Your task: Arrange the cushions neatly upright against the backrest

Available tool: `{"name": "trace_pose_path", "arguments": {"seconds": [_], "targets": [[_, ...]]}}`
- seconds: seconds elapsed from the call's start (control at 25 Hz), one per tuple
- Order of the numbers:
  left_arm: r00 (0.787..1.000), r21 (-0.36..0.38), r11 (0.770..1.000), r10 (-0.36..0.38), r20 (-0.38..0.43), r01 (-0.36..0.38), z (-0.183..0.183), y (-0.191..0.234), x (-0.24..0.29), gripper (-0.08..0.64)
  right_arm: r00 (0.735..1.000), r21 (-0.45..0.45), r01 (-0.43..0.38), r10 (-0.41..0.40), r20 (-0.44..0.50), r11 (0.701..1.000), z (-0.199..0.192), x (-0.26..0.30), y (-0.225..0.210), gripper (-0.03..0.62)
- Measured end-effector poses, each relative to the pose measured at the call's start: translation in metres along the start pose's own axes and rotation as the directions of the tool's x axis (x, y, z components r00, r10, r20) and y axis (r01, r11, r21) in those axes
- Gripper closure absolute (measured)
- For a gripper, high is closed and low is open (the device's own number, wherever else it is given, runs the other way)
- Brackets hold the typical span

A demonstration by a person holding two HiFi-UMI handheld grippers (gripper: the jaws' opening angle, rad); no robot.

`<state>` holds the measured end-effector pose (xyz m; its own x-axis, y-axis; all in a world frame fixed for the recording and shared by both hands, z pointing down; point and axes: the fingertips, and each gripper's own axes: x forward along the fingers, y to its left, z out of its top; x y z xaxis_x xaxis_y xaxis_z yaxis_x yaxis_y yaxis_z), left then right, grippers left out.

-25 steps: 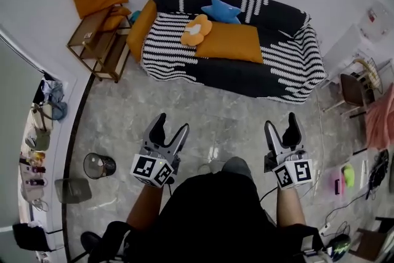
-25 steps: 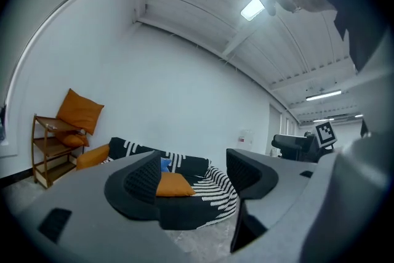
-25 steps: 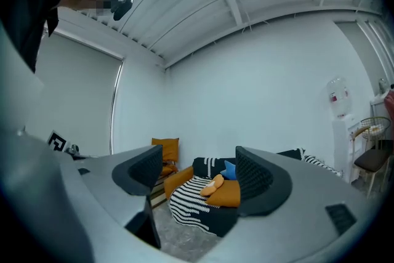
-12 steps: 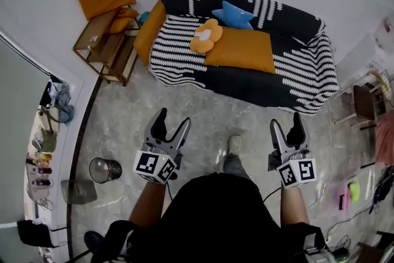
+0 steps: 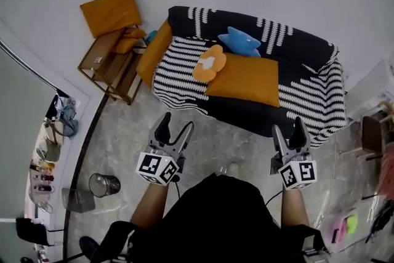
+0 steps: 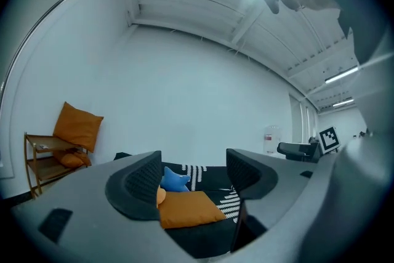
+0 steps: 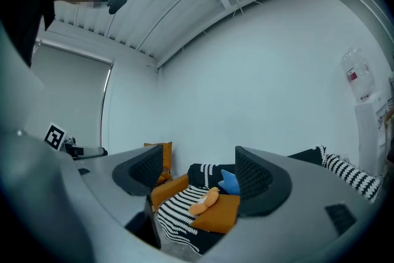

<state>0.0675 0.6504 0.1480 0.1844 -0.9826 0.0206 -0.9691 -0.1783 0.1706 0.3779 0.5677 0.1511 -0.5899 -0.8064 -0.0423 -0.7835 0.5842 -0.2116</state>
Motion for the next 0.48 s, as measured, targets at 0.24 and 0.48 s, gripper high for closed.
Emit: {"name": "trace_pose_path", "arguments": {"seconds": [0.24, 0.48], "targets": [[1.0, -0.019, 0.999, 0.027, -0.015, -0.027, -0.008, -0.007, 0.074, 0.218, 1.0, 0.014, -0.005, 0.005, -0.01, 1.0, 0.01, 0.042, -0.064, 0.235], [0.997, -0.021, 1.0, 0.017, -0.071, -0.019, -0.026, -0.024, 0.115, 0.218, 0.999, 0.059, 0.027, -0.025, -0.033, 0.998, 0.0, 0.054, -0.115, 0.238]]}}
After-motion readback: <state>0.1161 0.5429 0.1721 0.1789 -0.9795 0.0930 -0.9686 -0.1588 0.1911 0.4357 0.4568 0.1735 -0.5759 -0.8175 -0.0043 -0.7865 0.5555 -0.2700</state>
